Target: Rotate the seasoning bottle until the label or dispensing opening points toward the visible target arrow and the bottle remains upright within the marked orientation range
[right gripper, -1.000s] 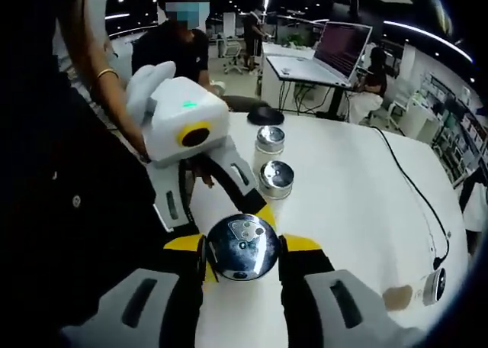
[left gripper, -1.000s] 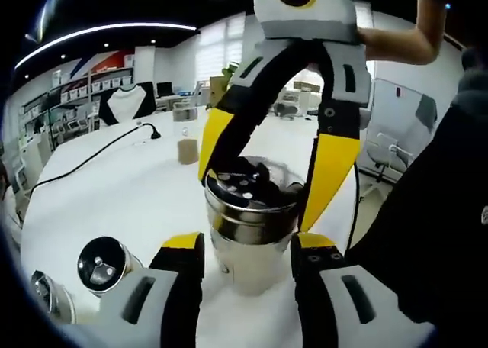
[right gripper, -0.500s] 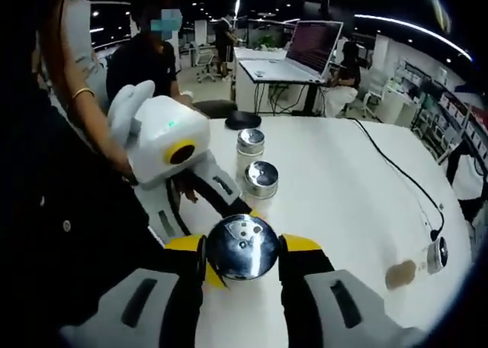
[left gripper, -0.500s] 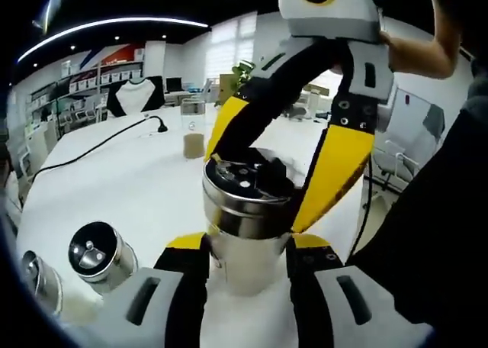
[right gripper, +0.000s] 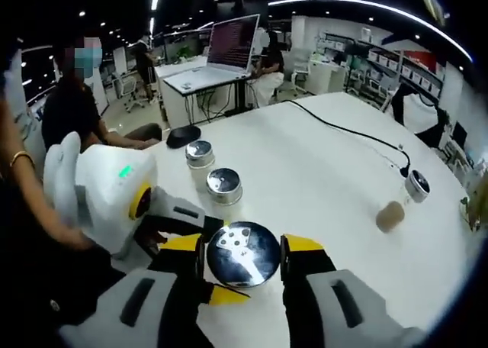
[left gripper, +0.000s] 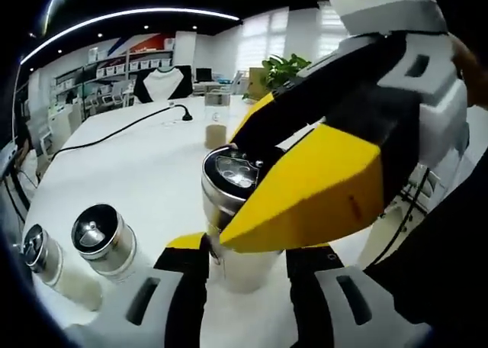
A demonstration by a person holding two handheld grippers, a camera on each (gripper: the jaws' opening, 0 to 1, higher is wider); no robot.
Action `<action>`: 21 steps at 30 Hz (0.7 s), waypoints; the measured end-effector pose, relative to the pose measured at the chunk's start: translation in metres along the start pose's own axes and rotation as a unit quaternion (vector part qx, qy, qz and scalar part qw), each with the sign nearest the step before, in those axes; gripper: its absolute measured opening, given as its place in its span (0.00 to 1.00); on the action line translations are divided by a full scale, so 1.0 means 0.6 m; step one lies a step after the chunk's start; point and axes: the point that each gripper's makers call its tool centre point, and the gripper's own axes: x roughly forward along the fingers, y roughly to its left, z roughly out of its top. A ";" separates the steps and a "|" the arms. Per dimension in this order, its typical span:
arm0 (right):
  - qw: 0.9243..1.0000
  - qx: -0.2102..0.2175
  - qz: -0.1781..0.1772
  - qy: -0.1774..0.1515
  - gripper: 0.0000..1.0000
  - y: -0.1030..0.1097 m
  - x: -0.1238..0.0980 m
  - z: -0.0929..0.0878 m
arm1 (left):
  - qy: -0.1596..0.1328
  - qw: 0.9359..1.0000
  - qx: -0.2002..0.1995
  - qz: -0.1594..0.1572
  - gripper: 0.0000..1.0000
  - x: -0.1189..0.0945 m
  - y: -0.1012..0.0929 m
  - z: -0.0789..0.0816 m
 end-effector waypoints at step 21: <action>0.986 -0.122 0.113 0.008 0.37 0.013 -0.007 -0.012 | 0.010 0.990 0.077 -0.119 0.46 0.001 -0.014 0.008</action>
